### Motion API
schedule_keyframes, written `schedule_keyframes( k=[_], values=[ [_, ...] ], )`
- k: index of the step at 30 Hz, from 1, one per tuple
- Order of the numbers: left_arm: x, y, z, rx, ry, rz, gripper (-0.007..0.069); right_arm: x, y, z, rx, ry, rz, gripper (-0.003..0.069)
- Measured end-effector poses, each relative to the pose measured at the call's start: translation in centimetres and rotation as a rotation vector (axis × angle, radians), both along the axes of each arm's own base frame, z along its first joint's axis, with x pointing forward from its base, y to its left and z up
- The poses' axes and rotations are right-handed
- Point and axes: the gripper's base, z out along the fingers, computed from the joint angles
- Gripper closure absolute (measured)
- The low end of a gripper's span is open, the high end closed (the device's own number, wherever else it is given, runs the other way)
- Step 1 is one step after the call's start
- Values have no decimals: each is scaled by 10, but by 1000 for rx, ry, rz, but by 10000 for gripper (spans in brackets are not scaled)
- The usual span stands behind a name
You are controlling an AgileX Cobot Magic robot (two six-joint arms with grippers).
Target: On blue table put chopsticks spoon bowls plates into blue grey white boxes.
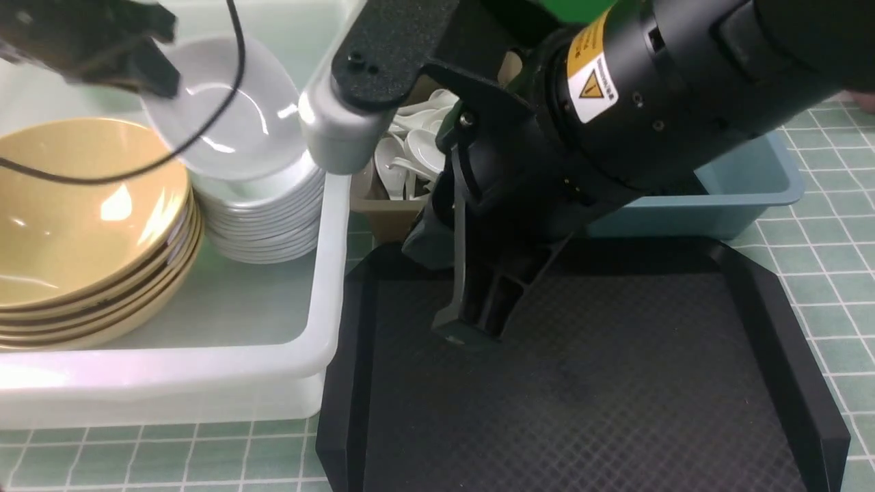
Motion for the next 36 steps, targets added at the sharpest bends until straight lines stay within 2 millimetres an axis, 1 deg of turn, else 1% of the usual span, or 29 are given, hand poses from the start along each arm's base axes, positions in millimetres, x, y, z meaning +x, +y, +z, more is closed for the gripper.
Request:
schedule_keyframes(
  k=[5, 7, 8, 9, 10, 11, 12, 16, 18, 20, 21, 23, 24, 26, 28, 29, 30, 31, 32, 34, 36],
  values=[
    [21, 3, -26, 4, -4, 14, 610, -1, -2, -1, -24, 17, 1, 580],
    [25, 5, -32, 16, 2, 16, 583, -2, -2, -2, -32, 21, 1, 580],
    [26, 5, -34, 24, 4, 15, 555, -2, -3, -2, -37, 22, 1, 580],
    [26, 5, -34, 25, 4, 15, 550, -2, -3, -2, -39, 21, 1, 580],
    [26, 6, -34, 35, 2, 14, 504, -1, -3, -3, -48, 18, -1, 580],
    [26, 6, -34, 38, 0, 12, 482, -1, -4, -3, -51, 17, -1, 580],
    [26, 7, -34, 50, -5, 8, 412, -1, -4, -3, -58, 11, -3, 579],
    [26, 10, -35, 104, -12, -21, 229, 0, -5, -3, -67, -1, -6, 575],
    [25, 11, -32, 129, -12, -32, 155, 0, -5, -3, -67, -1, -6, 573],
    [24, 12, -24, 150, -19, -43, 99, 1, -5, -3, -71, -6, -8, 573],
    [23, 12, -14, 155, -33, -49, 76, 1, -5, -3, -71, -6, -8, 573],
    [19, 10, 10, 158, -73, -60, 67, 2, -6, -3, -82, -21, -15, 572],
    [16, 9, 21, 156, -90, -60, 68, 3, -7, -3, -89, -28, -21, 571],
    [6, 4, 49, 151, -134, -53, 95, 5, -9, -3, -106, -43, -41, 570],
    [-6, -2, 74, 168, -181, -56, 153, 6, -11, -3, -126, -53, -58, 569],
    [-13, -7, 85, 181, -199, -60, 201, 6, -12, -4, -134, -53, -61, 568],
    [-17, -8, 90, 193, -205, -60, 228, 6, -12, -4, -140, -50, -64, 567],
    [-21, -11, 92, 200, -200, -64, 265, 6, -13, -4, -144, -43, -70, 566],
    [-25, -14, 93, 217, -176, -67, 326, 6, -14, -5, -149, -34, -76, 565],
    [-27, -17, 86, 235, -121, -78, 435, 5, -15, -6, -161, -23, -80, 562],
    [-26, -21, 71, 255, -62, -89, 534, 5, -15, -6, -163, -18, -83, 560]
  ],
)
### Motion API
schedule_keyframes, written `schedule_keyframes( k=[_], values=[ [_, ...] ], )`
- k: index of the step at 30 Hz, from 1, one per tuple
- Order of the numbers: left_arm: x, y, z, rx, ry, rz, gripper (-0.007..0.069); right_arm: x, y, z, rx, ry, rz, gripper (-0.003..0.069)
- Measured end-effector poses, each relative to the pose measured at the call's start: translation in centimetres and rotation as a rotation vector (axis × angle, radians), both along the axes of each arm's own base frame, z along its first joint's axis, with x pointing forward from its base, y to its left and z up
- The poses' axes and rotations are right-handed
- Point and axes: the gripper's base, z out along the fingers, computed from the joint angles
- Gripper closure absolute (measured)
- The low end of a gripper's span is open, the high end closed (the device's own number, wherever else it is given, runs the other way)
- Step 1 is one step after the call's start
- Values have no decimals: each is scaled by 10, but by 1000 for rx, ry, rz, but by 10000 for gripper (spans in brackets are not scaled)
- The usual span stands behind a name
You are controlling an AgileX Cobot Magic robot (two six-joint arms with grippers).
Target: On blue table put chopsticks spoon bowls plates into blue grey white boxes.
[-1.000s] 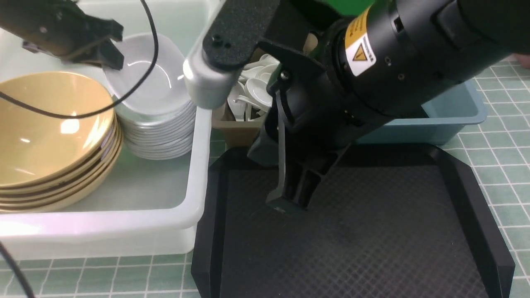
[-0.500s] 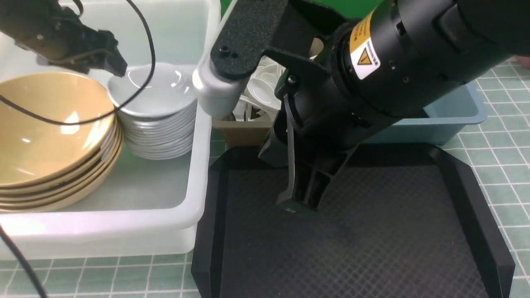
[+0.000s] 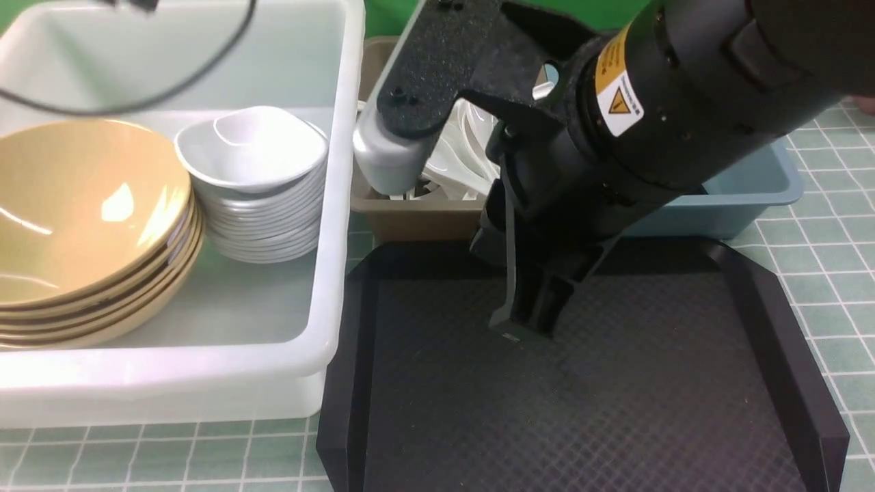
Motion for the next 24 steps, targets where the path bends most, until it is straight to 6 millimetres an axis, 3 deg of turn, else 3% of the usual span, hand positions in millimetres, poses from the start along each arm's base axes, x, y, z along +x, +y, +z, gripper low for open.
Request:
schedule_keyframes(
  k=[2, 3, 4, 11, 24],
  values=[
    [1, -3, -22, 26, 79, -7, 600, 0, 0, 0, 0, 0, 0, 559],
    [1, -3, -24, 28, 86, -7, 603, 0, 0, 0, -1, -1, 0, 559],
    [0, -5, -41, 37, 143, -14, 621, 0, 0, 0, -1, -1, 0, 557],
    [-5, -6, -106, 40, 294, -10, 623, 0, 0, 0, -1, -2, 0, 551],
    [9, -5, -130, 52, 241, 18, 623, 1, 0, 0, 3, -8, 0, 543]
  ],
)
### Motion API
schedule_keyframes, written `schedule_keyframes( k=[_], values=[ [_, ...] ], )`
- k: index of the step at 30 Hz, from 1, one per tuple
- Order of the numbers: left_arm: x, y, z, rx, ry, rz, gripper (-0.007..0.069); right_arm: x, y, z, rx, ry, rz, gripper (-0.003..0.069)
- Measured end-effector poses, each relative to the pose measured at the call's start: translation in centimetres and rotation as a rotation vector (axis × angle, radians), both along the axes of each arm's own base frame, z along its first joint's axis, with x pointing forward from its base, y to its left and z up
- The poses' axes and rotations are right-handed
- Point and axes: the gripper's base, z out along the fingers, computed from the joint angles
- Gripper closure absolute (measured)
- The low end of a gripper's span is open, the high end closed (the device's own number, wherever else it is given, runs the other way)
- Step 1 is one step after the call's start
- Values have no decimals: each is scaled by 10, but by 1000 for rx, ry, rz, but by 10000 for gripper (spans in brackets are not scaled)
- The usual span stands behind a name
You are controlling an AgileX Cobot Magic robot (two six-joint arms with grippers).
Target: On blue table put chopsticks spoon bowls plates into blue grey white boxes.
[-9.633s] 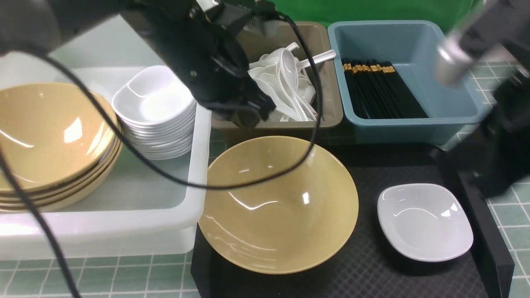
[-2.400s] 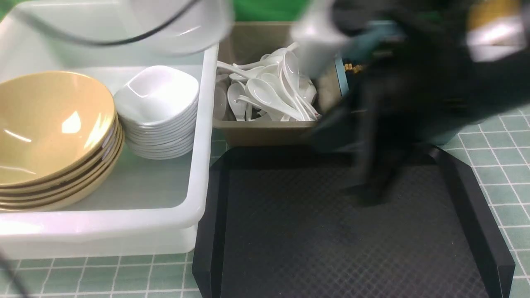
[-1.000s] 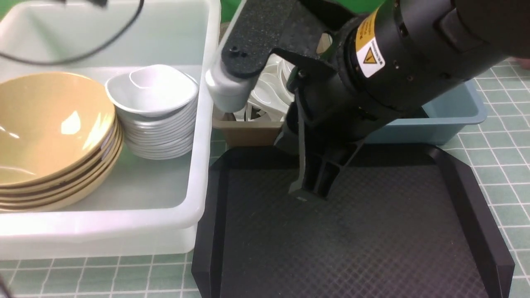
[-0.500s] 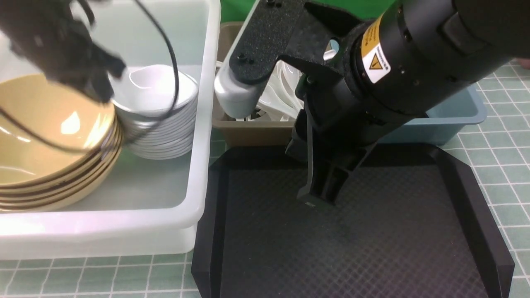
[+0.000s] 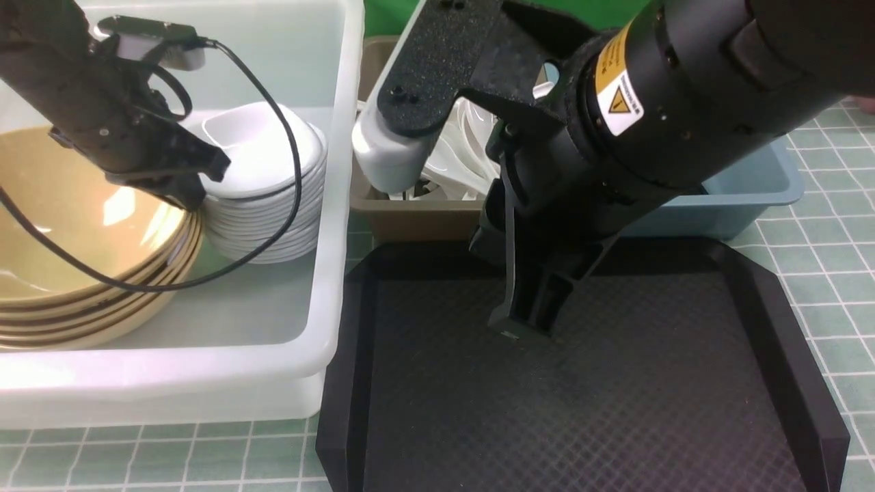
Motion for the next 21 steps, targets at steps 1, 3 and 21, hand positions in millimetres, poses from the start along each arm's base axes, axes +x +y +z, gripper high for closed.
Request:
schedule_keyframes(
  k=[1, 3, 21],
  values=[
    [1, 0, -1, 0, -7, 15, 623, 0, 0, 0, 0, 0, 0, 541],
    [4, 1, -1, -5, -29, 30, 623, 0, 0, 0, -1, -1, 0, 539],
    [-73, 8, 103, 35, -376, 76, 623, -3, -7, 14, 62, -51, -24, 529]
  ],
)
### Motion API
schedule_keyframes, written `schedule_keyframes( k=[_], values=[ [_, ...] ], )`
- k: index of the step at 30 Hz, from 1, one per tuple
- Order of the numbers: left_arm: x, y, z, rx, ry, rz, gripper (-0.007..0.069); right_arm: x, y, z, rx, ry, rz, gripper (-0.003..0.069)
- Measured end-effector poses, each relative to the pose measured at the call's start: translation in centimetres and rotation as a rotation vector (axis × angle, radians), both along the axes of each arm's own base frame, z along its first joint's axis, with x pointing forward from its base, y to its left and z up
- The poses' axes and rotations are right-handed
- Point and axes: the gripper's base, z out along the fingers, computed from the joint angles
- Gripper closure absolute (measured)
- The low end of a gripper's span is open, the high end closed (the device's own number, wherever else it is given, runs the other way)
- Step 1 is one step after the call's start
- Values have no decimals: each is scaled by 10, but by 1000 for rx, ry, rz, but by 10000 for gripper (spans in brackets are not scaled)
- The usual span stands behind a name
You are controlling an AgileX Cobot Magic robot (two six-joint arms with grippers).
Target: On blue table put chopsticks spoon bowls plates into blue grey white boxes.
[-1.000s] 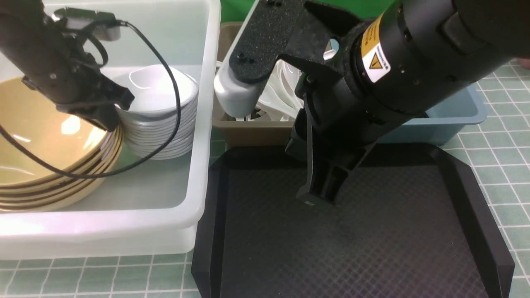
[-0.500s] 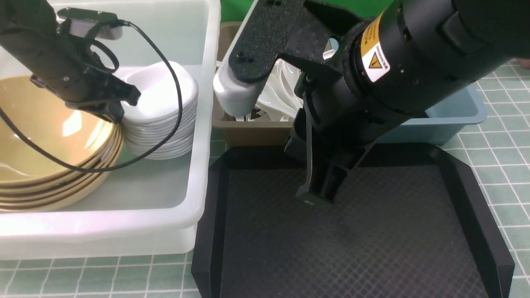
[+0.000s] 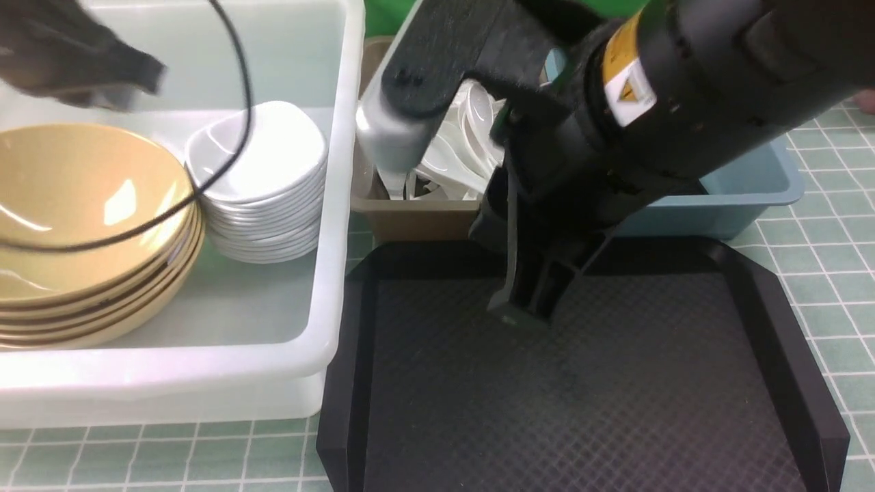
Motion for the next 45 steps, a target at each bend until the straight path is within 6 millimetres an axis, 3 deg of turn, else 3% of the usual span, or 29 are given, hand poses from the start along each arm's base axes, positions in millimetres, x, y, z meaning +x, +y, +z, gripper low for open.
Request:
schedule_keyframes(
  k=[2, 7, 11, 14, 19, 24, 28, 45],
  values=[
    [-29, 1, 10, -9, -72, 11, 623, -6, -7, 9, 52, -29, -9, 529],
    [-104, 3, 2, -36, -253, 32, 623, -30, -37, 18, 187, -122, -2, 528],
    [-152, 4, -16, -56, -382, 43, 623, -48, -59, 9, 285, -188, 9, 528],
    [-186, 4, -40, -66, -469, 44, 623, -65, -80, -3, 382, -255, 30, 528],
    [-230, 5, -70, -102, -628, 57, 623, -96, -114, -16, 593, -371, 55, 528],
    [-252, 6, -87, -136, -703, 68, 623, -120, -143, -33, 779, -461, 63, 528],
    [-259, 6, -87, -143, -741, 69, 623, -129, -153, -42, 854, -499, 69, 527],
    [-260, 6, -86, -145, -753, 68, 623, -131, -155, -42, 871, -511, 72, 511]
  ],
)
